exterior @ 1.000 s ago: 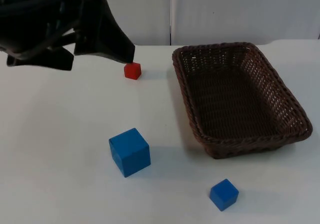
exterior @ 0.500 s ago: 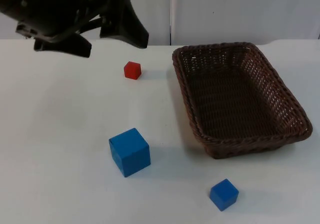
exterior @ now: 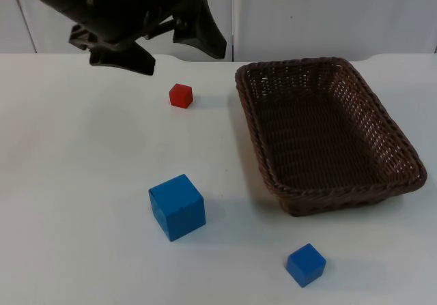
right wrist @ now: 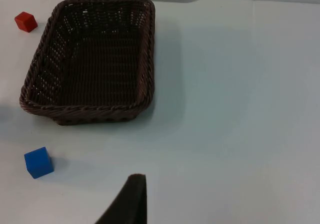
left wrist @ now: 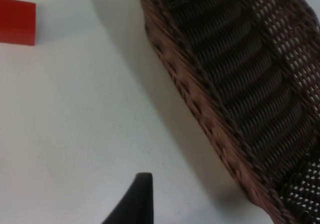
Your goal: Pick up the basket with the left hand and place the largest block into the basket with the right hand.
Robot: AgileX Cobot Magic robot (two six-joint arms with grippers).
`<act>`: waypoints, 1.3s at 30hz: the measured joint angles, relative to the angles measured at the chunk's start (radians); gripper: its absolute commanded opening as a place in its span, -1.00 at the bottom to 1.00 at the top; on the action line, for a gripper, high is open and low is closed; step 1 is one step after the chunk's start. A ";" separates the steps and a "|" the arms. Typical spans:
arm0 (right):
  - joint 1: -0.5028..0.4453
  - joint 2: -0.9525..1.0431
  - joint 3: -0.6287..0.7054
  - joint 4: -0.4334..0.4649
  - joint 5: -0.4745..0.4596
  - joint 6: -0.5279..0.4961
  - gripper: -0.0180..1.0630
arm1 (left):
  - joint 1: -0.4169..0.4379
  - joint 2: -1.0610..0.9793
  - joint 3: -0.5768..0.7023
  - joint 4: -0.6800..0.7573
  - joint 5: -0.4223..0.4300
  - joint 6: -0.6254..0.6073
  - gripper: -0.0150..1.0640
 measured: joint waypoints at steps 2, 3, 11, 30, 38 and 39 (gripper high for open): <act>0.000 0.000 0.000 0.000 0.000 0.000 0.98 | 0.000 0.019 -0.010 0.000 0.000 -0.007 0.97; 0.000 0.000 0.000 0.000 0.000 0.000 0.98 | 0.000 0.034 -0.019 0.000 0.000 -0.014 0.97; 0.000 0.000 0.000 0.000 0.000 -0.002 0.98 | -0.047 0.173 -0.121 0.055 0.000 -0.115 0.97; 0.000 0.000 0.000 0.000 0.000 -0.002 0.98 | -0.151 0.380 -0.355 0.219 -0.026 -0.454 0.97; 0.000 0.000 0.000 0.000 0.000 -0.002 0.98 | -0.179 0.478 -0.419 0.240 -0.034 -0.513 0.97; 0.000 0.000 0.000 0.000 0.000 -0.002 0.98 | -0.179 0.496 -0.432 0.240 -0.034 -0.529 0.97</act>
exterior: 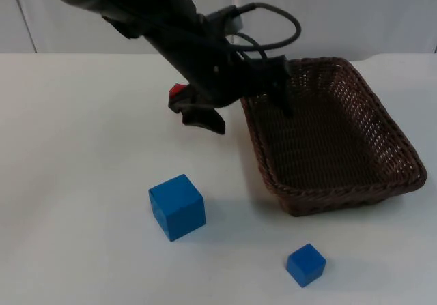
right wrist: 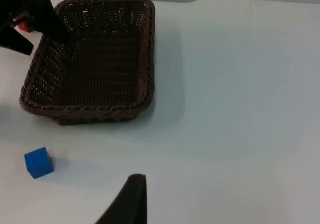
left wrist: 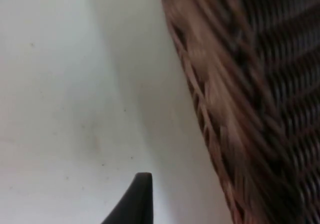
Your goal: Pick up the basket with the left hand and place the largest block into the basket with the right hand.
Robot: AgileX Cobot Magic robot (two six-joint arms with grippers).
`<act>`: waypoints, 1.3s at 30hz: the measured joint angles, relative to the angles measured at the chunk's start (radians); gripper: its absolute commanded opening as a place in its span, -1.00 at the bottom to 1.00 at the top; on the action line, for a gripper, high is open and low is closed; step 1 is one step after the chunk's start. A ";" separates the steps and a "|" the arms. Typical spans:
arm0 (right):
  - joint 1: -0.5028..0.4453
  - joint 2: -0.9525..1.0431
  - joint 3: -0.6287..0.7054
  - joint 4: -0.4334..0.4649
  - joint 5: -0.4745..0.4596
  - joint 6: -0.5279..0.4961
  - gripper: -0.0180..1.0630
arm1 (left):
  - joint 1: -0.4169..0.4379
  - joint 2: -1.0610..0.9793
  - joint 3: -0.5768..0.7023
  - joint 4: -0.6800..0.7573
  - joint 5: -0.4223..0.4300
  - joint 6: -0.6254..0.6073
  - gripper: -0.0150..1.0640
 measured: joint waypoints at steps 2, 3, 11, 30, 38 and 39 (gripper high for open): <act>0.000 0.000 0.000 0.000 0.000 0.000 0.98 | -0.003 0.017 -0.012 0.002 -0.002 -0.015 0.97; 0.000 0.000 0.000 0.000 0.000 0.000 0.98 | -0.003 0.030 -0.020 0.004 -0.008 -0.025 0.97; 0.000 0.000 0.000 0.000 0.000 0.000 0.98 | -0.003 0.083 -0.036 0.008 -0.071 -0.040 0.89; 0.000 0.000 0.000 0.000 0.000 -0.008 0.98 | -0.005 0.085 -0.042 -0.034 -0.056 -0.050 -0.98; 0.000 0.000 0.000 0.000 0.000 -0.012 0.98 | 0.001 0.006 -0.034 -0.030 -0.015 -0.046 -0.98; 0.000 0.000 0.000 0.000 0.000 -0.012 0.98 | 0.001 0.006 -0.034 -0.030 -0.015 -0.046 -0.98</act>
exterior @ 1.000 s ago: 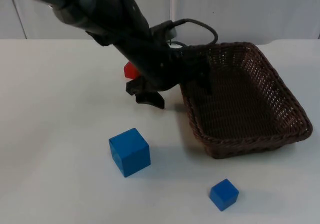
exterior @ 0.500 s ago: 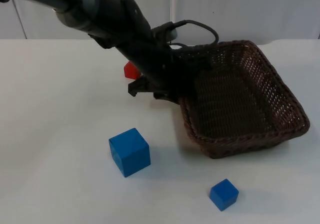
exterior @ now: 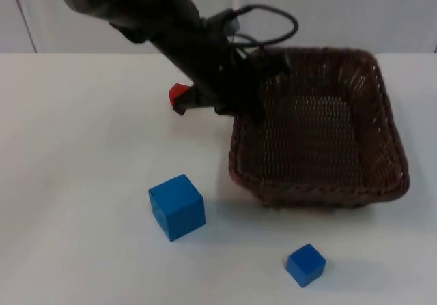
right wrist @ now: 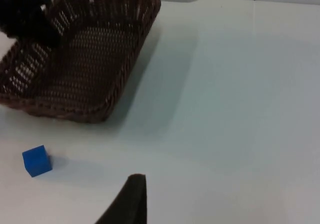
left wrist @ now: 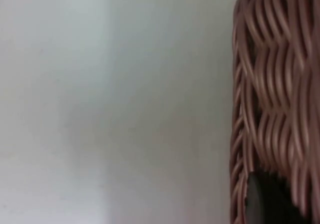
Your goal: Pick up the basket with the left hand and place the largest block into the basket with the right hand.
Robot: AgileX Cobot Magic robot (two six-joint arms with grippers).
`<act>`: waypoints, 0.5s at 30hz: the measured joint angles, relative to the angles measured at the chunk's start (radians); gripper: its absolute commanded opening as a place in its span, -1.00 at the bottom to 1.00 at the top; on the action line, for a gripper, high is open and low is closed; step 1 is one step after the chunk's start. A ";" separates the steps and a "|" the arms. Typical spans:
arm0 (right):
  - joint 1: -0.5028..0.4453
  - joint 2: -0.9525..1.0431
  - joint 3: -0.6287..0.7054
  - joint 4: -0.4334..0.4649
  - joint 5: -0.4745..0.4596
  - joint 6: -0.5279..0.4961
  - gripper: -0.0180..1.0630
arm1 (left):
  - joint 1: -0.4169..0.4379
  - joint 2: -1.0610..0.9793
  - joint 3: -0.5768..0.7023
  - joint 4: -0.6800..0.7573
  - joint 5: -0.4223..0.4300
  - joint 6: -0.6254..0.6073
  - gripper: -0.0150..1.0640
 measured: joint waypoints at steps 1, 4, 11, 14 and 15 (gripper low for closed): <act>0.000 0.000 0.000 0.000 0.000 0.000 0.98 | 0.000 -0.022 0.000 0.000 0.005 0.000 -0.98; 0.000 0.000 0.000 0.000 0.000 0.000 0.98 | 0.011 -0.091 0.000 0.002 0.066 0.002 -0.98; 0.000 0.000 0.000 0.000 0.000 0.000 0.98 | 0.067 -0.158 0.006 0.020 0.173 0.002 -0.98; 0.000 0.000 0.000 0.000 0.000 0.000 0.98 | 0.111 -0.208 0.034 0.024 0.218 0.002 -0.98; 0.000 0.000 0.000 0.000 0.000 0.000 0.98 | 0.111 -0.208 0.034 0.024 0.218 0.002 -0.98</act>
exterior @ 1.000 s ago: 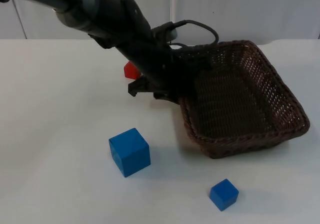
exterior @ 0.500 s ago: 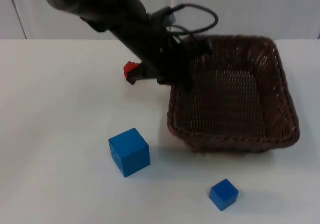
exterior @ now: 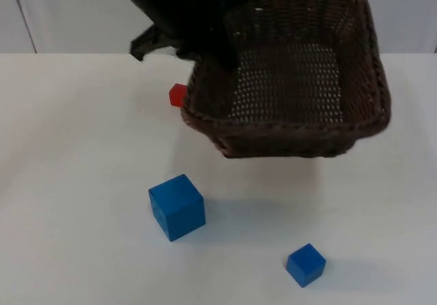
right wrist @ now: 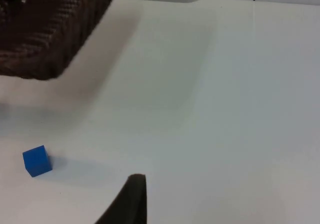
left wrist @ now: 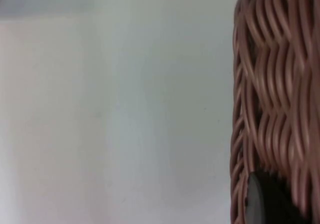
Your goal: Pick up the basket with the left hand and place the largest block into the basket with the right hand.
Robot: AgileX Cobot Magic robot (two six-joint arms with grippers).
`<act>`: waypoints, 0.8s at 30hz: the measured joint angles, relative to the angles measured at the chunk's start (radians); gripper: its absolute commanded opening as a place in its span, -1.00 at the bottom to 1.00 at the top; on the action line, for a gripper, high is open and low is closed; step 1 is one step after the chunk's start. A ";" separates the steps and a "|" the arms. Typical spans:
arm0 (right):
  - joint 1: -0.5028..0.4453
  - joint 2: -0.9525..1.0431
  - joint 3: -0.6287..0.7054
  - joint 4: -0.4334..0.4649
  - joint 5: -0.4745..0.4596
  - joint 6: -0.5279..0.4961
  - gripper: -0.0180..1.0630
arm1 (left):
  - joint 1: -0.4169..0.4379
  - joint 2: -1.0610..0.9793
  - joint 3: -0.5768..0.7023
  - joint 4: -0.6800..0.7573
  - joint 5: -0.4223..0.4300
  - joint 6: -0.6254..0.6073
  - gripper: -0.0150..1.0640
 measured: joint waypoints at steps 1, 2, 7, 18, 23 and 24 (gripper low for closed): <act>0.000 0.000 0.000 0.000 0.000 0.000 0.98 | 0.016 -0.019 0.009 0.002 0.017 0.000 -0.98; 0.000 0.000 0.000 0.000 0.000 0.000 0.98 | 0.036 -0.050 0.027 0.007 0.044 0.000 -0.98; 0.000 0.000 0.000 0.000 0.000 0.000 0.98 | 0.074 -0.141 0.092 0.047 0.082 0.000 -0.98; 0.000 0.000 0.000 0.000 0.000 0.000 0.98 | 0.106 -0.429 0.269 0.109 0.105 0.000 -0.98; 0.000 0.000 0.000 0.000 0.000 0.000 0.98 | 0.143 -0.542 0.343 0.120 0.155 0.000 -0.98; 0.000 0.000 0.000 0.000 0.000 0.000 0.98 | 0.157 -0.566 0.361 0.120 0.170 -0.005 -0.98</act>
